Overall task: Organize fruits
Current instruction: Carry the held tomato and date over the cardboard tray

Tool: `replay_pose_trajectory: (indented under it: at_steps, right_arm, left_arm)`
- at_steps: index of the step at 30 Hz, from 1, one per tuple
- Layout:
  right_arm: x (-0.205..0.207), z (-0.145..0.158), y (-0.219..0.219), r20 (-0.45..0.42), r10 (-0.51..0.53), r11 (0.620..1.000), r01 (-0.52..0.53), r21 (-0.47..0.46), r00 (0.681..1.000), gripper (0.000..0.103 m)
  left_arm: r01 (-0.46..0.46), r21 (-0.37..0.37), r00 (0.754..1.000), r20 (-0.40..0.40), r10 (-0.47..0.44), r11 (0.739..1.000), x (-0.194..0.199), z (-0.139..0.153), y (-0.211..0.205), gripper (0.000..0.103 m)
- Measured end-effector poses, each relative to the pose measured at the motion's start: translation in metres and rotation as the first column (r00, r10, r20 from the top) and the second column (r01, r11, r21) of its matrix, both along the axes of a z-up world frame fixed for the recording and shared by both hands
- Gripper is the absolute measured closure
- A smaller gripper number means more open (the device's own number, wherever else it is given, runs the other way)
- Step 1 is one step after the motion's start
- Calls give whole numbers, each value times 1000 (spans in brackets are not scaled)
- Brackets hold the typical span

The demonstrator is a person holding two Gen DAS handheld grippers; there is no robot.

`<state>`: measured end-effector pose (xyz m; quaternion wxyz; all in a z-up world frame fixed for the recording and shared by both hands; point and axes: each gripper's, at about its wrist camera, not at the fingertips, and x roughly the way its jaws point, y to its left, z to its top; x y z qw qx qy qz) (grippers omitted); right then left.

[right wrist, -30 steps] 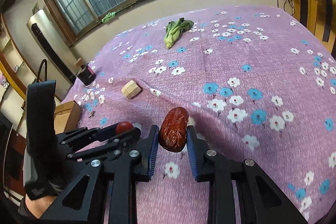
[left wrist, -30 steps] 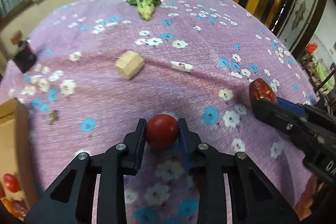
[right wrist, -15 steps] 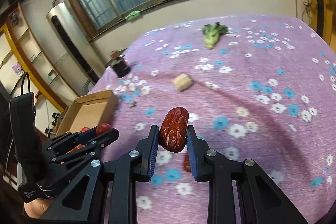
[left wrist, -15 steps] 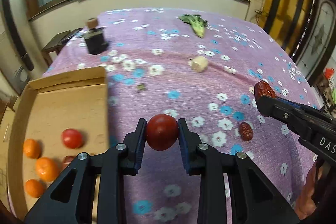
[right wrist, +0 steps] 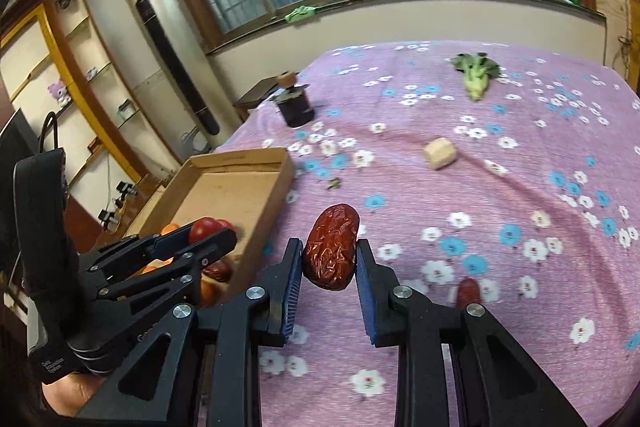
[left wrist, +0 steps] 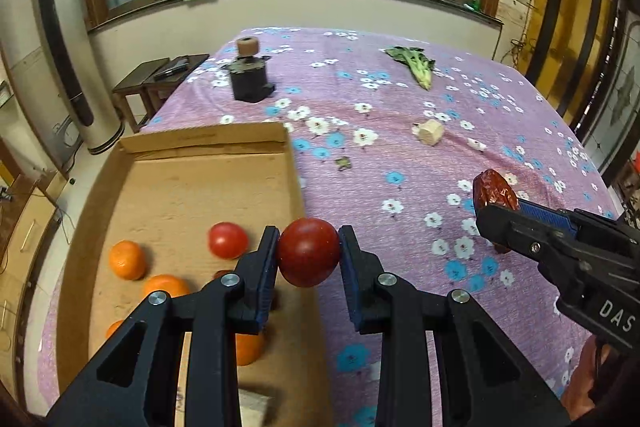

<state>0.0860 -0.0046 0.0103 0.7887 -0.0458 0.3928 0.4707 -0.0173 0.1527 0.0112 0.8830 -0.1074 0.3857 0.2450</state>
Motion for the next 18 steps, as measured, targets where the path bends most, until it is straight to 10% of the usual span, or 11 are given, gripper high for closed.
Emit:
replay_pose_trajectory:
  at_steps: [18]
  right_arm:
    - [-38, -1, 54, 0, 121, 993, -121, -12, 993, 77]
  left_arm:
    - [-90, -3, 996, 12, 90, 996, -40, 5, 42, 76]
